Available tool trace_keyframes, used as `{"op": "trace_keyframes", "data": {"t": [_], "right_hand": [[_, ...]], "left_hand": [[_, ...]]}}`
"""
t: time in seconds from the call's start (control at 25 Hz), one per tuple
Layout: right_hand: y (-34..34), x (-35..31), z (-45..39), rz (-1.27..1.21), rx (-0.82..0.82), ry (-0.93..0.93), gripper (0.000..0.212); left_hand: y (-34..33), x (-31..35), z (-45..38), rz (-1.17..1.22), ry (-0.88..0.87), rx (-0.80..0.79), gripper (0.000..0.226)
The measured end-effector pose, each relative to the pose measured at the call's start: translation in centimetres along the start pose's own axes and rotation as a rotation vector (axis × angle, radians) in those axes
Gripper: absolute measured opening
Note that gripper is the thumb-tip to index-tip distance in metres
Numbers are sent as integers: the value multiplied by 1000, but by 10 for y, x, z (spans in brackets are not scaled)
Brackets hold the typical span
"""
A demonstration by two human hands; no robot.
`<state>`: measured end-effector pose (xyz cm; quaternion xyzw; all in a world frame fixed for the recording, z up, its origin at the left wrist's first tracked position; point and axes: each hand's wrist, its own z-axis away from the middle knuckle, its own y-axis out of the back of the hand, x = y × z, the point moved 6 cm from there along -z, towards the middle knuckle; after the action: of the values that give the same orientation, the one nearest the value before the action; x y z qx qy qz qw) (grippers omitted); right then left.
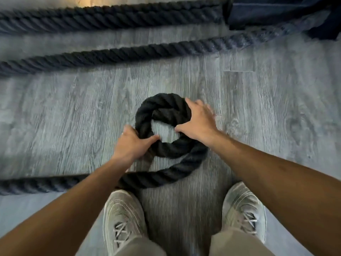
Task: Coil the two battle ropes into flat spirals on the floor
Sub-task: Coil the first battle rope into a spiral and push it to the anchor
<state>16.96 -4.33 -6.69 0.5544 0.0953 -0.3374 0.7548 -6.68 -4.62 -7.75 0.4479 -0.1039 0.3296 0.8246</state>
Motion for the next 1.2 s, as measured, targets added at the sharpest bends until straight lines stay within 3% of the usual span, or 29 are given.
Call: {"op": "trace_keyframes", "data": {"t": [0.12,0.24,0.32,0.4,0.48,0.6,0.72,0.76,0.84,0.92,1.08,1.2], "right_hand": [[1,0,-3,21,-4,37,104],[6,3,4,49,-3,75,109],[2,13,23,-56,57,-25,117],[-14,27,54,-216,135,-254,126],[-30,33,76,-295,151,-382,128],[-29,36,72,-274,138,-311,122],[-26,38,66,-264,149,-241,119],[-25,37,64,-268,156,-226,119],[-25,34,61,-251,167,-202,118],[-24,31,57,-235,160,-186,118],[-19,41,63,-299,113,-148,112],[-29,53,91,-352,140,-289,102]], "left_hand": [[23,47,-26,-136,-302,63,94],[17,93,-41,-475,-580,-13,77],[11,104,-49,-586,-627,-3,60],[8,107,-50,-668,-649,28,43],[10,109,-49,-708,-665,31,38],[9,111,-47,-729,-651,29,45],[4,109,-42,-874,-605,59,69],[0,113,-39,-954,-675,93,80],[-14,129,-26,-1103,-1027,120,93],[-31,139,-13,-1214,-1347,22,80],[-43,141,-19,-1319,-1364,45,60],[-44,136,-25,-1371,-1362,48,57]]}}
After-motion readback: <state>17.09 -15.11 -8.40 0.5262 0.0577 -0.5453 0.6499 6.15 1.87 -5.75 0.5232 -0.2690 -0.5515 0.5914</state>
